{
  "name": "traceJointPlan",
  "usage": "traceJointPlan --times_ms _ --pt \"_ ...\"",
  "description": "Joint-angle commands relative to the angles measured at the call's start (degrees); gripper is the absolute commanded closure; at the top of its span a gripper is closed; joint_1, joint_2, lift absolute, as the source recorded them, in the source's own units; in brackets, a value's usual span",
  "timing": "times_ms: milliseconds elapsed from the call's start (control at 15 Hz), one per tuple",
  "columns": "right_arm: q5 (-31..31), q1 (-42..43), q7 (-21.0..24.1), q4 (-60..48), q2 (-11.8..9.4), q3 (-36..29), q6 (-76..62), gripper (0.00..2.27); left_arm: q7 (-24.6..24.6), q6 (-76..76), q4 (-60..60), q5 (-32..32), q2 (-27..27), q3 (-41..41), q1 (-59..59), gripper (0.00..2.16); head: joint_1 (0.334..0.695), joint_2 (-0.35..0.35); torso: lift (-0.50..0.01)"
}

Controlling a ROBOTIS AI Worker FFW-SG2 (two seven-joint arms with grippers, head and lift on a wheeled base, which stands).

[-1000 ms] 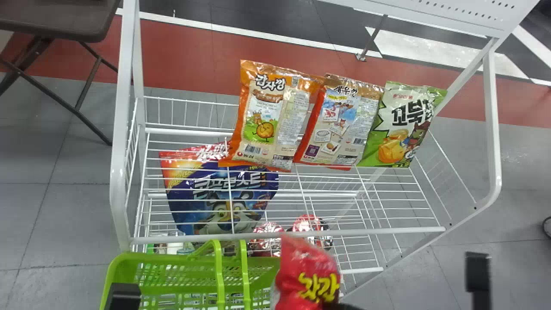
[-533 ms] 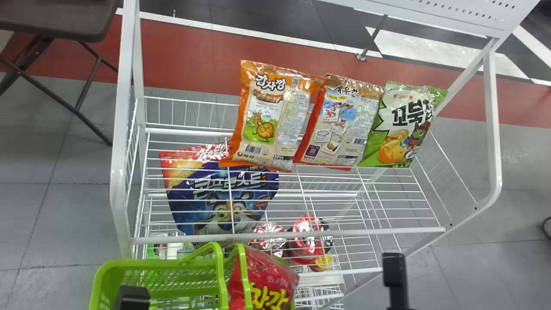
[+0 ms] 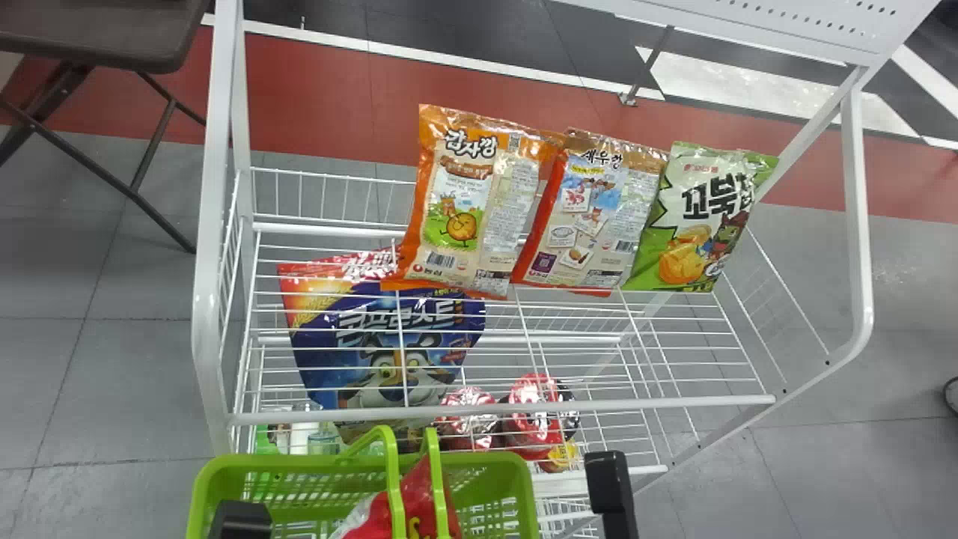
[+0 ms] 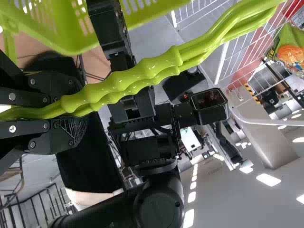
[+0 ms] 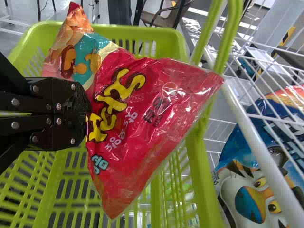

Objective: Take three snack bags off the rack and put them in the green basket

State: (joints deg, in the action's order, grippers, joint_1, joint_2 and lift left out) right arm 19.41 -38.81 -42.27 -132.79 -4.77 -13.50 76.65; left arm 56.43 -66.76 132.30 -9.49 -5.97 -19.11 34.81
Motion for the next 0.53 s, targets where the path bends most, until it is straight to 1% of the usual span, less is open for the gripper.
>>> traceJointPlan --times_ms 0,200,267,333,400,467 --pt "1.15 -1.18 -0.44 -3.18 -0.06 -3.82 2.41 0.0 0.0 0.0 -0.02 0.0 -0.01 0.3 -0.01 1.47 0.695 -0.35 -0.026" --pt "0.98 -0.91 -0.88 -9.16 0.02 -9.44 10.15 0.06 0.0 0.0 -0.46 0.0 0.08 0.04 -0.45 1.47 0.695 -0.35 -0.026" --pt "1.15 -0.65 -1.76 -9.51 0.02 -11.02 10.32 0.06 -0.09 0.18 -0.46 0.0 0.08 -0.05 -0.53 1.47 0.695 -0.35 -0.026" --pt "1.5 -0.39 -2.46 -9.6 0.64 -12.43 9.09 0.06 -0.09 0.0 -0.46 0.0 0.08 -0.14 -0.62 1.47 0.695 -0.35 -0.026" --pt "2.47 -0.21 -2.55 -9.6 1.78 -13.83 4.52 0.05 -0.09 0.0 -0.46 0.09 0.08 -0.14 -0.62 1.47 0.695 -0.35 -0.026" --pt "3.0 -0.21 -2.37 -9.33 3.01 -14.36 -4.44 0.05 -0.27 0.0 -0.46 0.09 0.08 -0.4 -0.62 1.47 0.695 -0.35 -0.026"
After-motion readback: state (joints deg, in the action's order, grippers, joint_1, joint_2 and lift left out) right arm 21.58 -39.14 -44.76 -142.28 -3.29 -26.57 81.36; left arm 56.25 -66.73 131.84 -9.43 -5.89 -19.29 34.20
